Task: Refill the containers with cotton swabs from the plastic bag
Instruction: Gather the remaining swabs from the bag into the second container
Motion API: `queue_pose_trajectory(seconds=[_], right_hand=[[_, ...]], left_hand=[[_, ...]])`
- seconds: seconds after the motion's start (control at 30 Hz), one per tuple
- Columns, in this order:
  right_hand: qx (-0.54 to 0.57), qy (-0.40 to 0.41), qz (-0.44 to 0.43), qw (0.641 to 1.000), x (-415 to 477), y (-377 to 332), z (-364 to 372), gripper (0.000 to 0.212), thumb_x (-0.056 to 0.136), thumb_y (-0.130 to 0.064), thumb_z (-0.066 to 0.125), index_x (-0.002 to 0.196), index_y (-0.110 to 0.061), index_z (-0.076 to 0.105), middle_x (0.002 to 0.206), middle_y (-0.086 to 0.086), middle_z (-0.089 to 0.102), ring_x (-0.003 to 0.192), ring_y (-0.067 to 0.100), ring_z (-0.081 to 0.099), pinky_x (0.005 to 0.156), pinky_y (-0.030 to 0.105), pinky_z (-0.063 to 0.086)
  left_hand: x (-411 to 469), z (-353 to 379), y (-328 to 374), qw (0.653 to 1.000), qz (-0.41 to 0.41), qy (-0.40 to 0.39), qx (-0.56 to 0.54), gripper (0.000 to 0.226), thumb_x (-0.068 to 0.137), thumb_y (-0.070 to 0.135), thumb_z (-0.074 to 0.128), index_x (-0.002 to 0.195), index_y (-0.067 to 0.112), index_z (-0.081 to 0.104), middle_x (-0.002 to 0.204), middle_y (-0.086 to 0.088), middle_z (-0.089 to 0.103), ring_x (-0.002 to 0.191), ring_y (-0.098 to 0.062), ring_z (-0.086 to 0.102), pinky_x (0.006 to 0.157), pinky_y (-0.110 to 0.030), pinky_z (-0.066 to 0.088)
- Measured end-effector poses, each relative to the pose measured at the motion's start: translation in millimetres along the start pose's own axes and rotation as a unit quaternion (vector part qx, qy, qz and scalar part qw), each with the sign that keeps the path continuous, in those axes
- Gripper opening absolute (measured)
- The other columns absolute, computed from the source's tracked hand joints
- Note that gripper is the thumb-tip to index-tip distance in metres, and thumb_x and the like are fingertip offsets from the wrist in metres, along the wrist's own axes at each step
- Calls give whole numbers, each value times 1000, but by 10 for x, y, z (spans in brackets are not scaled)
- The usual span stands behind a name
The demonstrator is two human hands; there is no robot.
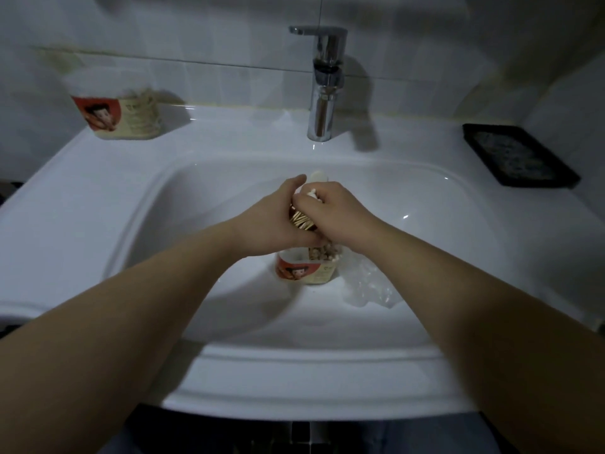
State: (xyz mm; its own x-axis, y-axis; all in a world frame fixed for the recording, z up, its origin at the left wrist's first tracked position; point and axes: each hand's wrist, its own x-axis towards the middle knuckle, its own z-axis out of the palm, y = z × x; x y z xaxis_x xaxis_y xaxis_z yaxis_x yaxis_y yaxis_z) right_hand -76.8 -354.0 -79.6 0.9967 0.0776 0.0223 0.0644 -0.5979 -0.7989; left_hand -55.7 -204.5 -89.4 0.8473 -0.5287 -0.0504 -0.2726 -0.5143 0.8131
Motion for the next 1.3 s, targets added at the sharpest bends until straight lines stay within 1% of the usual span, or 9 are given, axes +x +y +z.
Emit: queue_pose_trajectory(seconds=[0.13, 0.3, 0.5, 0.6, 0.73, 0.9, 1.07, 1.2, 1.3], right_hand=[[-12, 22, -8, 1000, 12, -35, -1, 25, 92, -24, 58, 75, -6, 64, 73, 12, 63, 71, 24, 61, 62, 36, 43], [12, 30, -21, 999, 3, -7, 24, 21, 95, -34, 62, 75, -28, 63, 74, -11, 64, 66, 3, 59, 57, 20, 43], [26, 50, -89, 994, -9, -41, 19, 19, 95, -25, 61, 78, -34, 64, 80, -11, 65, 73, 2, 61, 65, 21, 44], [9, 45, -86, 995, -14, -49, 17, 22, 94, -24, 59, 75, -34, 61, 79, -9, 63, 71, 4, 59, 63, 22, 43], [3, 57, -72, 996, -33, -86, -25, 24, 94, -20, 59, 74, -32, 64, 70, -9, 64, 60, 4, 61, 56, 21, 45], [23, 61, -30, 997, -44, -85, -116, 23, 95, -19, 57, 75, -22, 68, 60, -5, 65, 50, 16, 65, 45, 26, 48], [-65, 66, -23, 995, -13, 38, -113, 19, 96, -28, 56, 78, -29, 64, 77, -6, 65, 79, 16, 63, 64, 28, 44], [-110, 52, 1, 993, -13, 103, -52, 17, 96, -33, 55, 80, -30, 61, 79, -4, 63, 81, 20, 63, 64, 27, 40], [-151, 47, -10, 987, -3, 119, 23, 17, 96, -35, 54, 88, -26, 66, 86, 4, 68, 85, 25, 63, 72, 32, 48]], left_hand=[[7, -10, 22, 1000, 3, 2, 3, 110, 55, 46, 89, 148, 16, 40, 128, 4, 63, 116, -11, 63, 102, -43, 52], [-17, -40, -1, 999, -14, -16, -25, 127, 76, 19, 89, 163, 22, -4, 133, 8, 57, 120, -8, 60, 104, -27, 47], [2, -63, 9, 996, -57, -8, -70, 133, 76, 15, 86, 161, 25, -15, 129, 4, 61, 108, -3, 64, 87, -20, 51], [11, -66, 5, 996, -59, -10, -62, 130, 76, 16, 86, 162, 25, -11, 114, 14, 61, 100, 4, 63, 78, -15, 49], [40, -111, -81, 987, -45, -66, -137, 124, 61, 26, 85, 162, 29, 14, 132, -4, 64, 119, -19, 64, 104, -43, 51], [31, -125, -4, 950, -53, -111, -286, 56, 79, 19, 57, 135, 16, 56, 111, -16, 67, 100, -32, 59, 87, -46, 39], [28, -176, 27, 985, -68, 15, -157, 34, 96, 20, 48, 125, 24, 65, 105, -3, 73, 103, -24, 66, 87, -34, 50], [43, -237, -78, 983, -78, 130, 103, 35, 102, 24, 51, 134, 22, 65, 121, 6, 68, 116, -16, 62, 93, -21, 41], [89, -223, -181, 980, -137, 118, 82, 44, 100, 27, 57, 142, 18, 57, 133, -3, 64, 119, -23, 61, 95, -25, 44]])
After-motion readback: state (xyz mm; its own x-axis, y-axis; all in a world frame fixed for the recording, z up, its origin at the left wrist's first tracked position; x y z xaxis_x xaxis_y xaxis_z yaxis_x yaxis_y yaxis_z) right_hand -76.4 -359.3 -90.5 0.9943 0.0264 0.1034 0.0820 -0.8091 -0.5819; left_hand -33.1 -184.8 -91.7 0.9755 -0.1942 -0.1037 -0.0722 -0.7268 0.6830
